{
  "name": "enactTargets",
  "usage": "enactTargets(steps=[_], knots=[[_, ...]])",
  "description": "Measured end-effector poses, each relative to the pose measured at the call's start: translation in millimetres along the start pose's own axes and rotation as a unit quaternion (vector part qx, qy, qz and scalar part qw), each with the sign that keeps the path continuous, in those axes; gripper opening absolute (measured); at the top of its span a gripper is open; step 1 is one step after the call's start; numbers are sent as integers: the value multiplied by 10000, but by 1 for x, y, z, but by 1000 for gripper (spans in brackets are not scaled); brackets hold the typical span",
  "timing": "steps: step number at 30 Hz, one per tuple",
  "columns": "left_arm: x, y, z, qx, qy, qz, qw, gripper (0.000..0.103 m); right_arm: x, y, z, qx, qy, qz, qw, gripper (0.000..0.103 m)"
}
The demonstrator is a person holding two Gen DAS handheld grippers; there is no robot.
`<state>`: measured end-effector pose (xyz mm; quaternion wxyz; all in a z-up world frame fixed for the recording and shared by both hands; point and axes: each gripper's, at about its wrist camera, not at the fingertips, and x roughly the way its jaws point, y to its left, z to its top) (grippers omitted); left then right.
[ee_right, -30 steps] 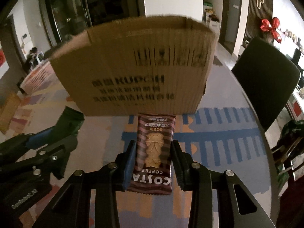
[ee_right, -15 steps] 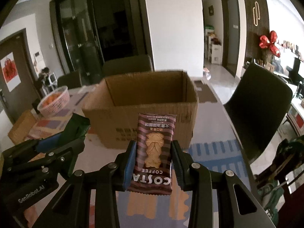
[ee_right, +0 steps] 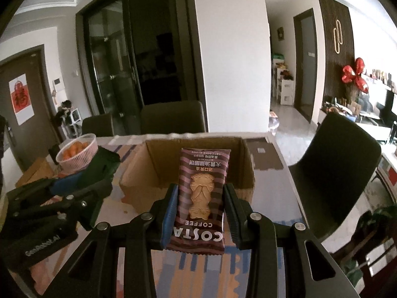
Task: Organize snacks
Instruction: 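Carry the green bar and COSTA biscuit into the box and open both grippers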
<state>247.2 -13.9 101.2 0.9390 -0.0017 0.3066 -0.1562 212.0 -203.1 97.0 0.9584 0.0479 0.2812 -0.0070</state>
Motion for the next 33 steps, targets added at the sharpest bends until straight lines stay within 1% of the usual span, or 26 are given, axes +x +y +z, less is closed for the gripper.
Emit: enactTargets(steps=[6, 15, 24, 28, 33], knots=[[12, 4, 19, 12, 67, -55, 10000, 42, 7, 1, 20, -138, -99, -13, 9999, 38], [40, 10, 46, -37, 296, -75, 9995, 42, 35, -5, 46, -181, 6, -75, 9998, 38], [78, 18, 59, -31, 572, -33, 9984, 42, 72, -13, 56, -191, 275, -164, 9993, 38], [93, 21, 61, -52, 714, -5, 9974, 42, 92, -13, 58, -196, 489, -180, 9985, 38], [116, 26, 60, -110, 982, 33, 9951, 42, 116, -14, 56, -271, 769, -172, 9965, 38]])
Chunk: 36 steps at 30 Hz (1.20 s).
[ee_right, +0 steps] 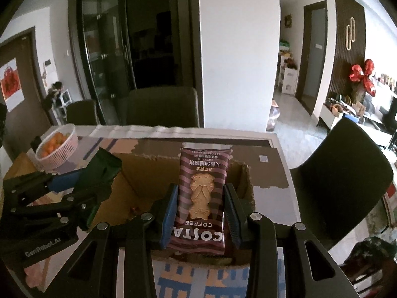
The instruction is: Organize snacks
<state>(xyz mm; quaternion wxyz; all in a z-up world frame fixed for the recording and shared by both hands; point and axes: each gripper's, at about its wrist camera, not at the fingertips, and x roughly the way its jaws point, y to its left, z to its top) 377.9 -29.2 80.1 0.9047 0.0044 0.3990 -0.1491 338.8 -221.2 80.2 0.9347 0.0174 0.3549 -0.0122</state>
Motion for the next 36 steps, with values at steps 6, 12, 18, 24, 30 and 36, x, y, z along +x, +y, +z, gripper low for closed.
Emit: enactTargets(steps=[6, 12, 18, 24, 30, 36], knots=[[26, 5, 1, -91, 328, 25, 9994, 42, 26, -4, -1, 22, 340, -33, 9994, 38], [25, 1, -8, 14, 331, 299, 9990, 56, 32, -9, -7, 18, 482, -135, 9987, 51], [-3, -4, -21, 104, -18, 559, 9984, 67, 10, -11, -18, 71, 339, -208, 9992, 66], [-43, -11, -39, 94, -462, 801, 9957, 84, -35, -7, -38, 50, -107, -352, 9993, 78], [-78, -22, -67, 65, -762, 897, 9930, 93, -79, -3, -58, 40, -493, -442, 9978, 85], [-115, -33, -96, 55, -1082, 1072, 9883, 101, -119, 1, -84, 101, -823, -517, 9952, 91]])
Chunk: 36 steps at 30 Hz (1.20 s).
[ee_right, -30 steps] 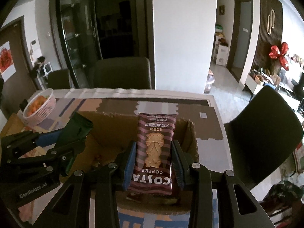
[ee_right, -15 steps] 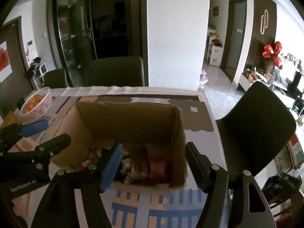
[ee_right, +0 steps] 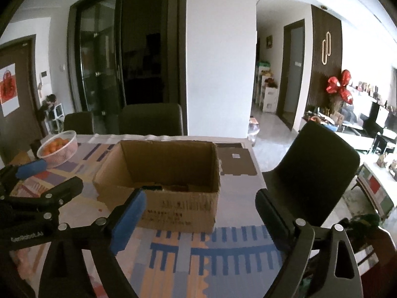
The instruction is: Organize snacks
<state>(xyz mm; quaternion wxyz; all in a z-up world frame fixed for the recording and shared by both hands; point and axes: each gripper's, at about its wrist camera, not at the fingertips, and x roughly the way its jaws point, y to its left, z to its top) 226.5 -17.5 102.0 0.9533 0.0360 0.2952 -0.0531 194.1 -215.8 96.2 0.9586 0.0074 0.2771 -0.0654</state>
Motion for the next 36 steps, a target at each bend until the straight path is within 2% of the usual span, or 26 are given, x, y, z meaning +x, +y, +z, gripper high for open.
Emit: enactTargets(steps=[9, 17, 36], knots=[[-50, 0, -26, -126, -252, -29, 9996, 103, -51, 3, -28, -108, -309, -66, 9994, 92], [-79, -3, -38, -117, -414, 37, 9991, 103, -80, 3, -43, -32, -403, 14, 9992, 93], [-102, -10, -56, -57, -606, 29, 9981, 103, -111, 1, -59, 41, -429, 73, 9990, 93]])
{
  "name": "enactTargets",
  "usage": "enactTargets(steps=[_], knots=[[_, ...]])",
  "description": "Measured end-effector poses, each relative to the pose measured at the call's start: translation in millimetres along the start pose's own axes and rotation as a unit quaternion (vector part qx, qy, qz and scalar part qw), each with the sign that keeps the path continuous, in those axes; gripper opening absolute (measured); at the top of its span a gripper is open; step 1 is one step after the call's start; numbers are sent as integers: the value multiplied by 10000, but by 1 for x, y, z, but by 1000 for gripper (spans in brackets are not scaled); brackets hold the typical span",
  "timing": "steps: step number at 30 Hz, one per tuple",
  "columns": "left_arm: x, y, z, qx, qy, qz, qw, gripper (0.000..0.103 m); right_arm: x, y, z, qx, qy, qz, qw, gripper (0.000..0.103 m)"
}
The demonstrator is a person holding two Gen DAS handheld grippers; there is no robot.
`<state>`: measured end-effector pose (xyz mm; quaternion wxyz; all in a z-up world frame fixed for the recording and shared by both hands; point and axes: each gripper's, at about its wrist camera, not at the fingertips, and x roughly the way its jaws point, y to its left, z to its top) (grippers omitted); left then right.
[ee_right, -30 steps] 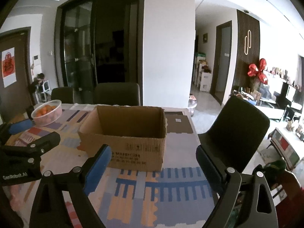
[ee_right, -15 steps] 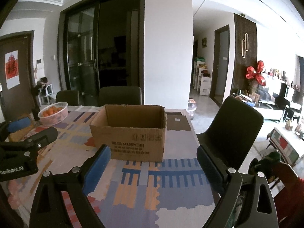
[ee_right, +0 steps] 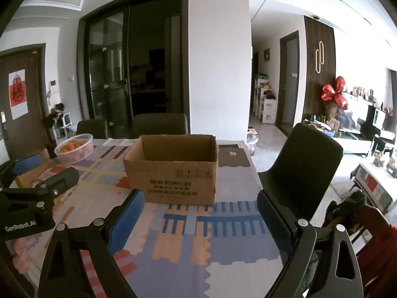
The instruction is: Organize snacks
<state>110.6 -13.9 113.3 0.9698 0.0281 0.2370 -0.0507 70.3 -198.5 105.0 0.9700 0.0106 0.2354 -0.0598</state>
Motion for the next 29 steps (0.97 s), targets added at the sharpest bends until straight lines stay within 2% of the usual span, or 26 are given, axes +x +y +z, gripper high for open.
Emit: enactTargets(steps=[29], knots=[[-4, 4, -10, -16, 113, 7, 9999, 103, 2, 4, -1, -48, 65, -10, 10000, 93]])
